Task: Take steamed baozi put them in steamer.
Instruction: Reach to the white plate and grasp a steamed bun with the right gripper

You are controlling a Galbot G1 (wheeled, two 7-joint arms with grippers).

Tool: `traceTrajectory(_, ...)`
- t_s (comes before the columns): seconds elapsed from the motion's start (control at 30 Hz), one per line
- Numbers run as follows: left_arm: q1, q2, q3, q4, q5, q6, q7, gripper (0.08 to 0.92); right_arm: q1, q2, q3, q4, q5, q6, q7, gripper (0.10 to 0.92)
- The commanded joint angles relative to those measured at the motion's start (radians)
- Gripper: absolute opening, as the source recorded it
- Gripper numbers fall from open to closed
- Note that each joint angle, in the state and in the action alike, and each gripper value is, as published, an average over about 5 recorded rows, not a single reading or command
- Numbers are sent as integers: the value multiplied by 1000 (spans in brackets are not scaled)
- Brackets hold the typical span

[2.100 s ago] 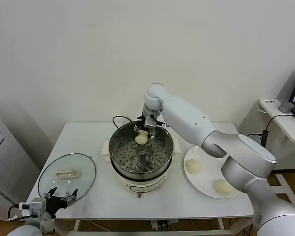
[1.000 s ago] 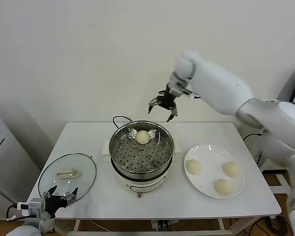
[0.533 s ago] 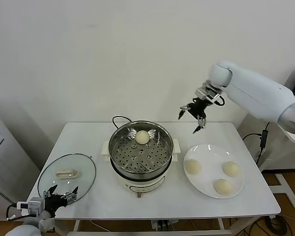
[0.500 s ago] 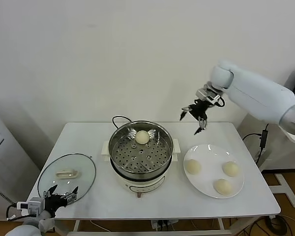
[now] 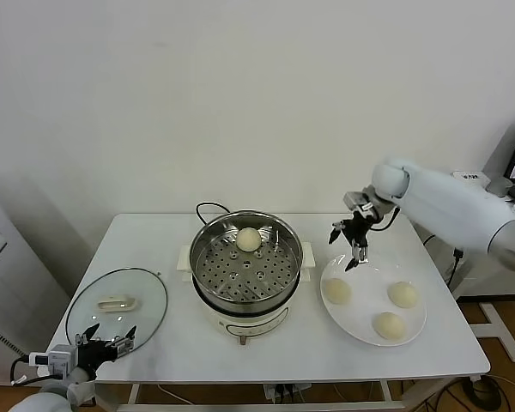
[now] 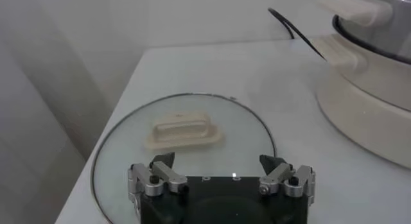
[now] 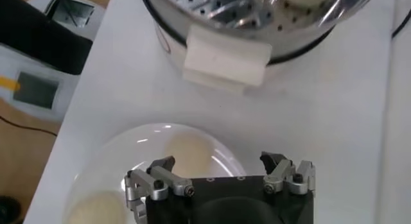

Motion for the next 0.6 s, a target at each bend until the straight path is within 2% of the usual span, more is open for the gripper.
traceTrajectory(0.03, 0, 0, -1, 1, 0, 0, 0, 823, -111, -10, 44, -10, -40, -54, 35, 823)
traceTrajectory(0.6, -1, 0, 0, 4, 0, 0, 0, 823, -196, 10, 112, -41, -101, -61, 84, 815)
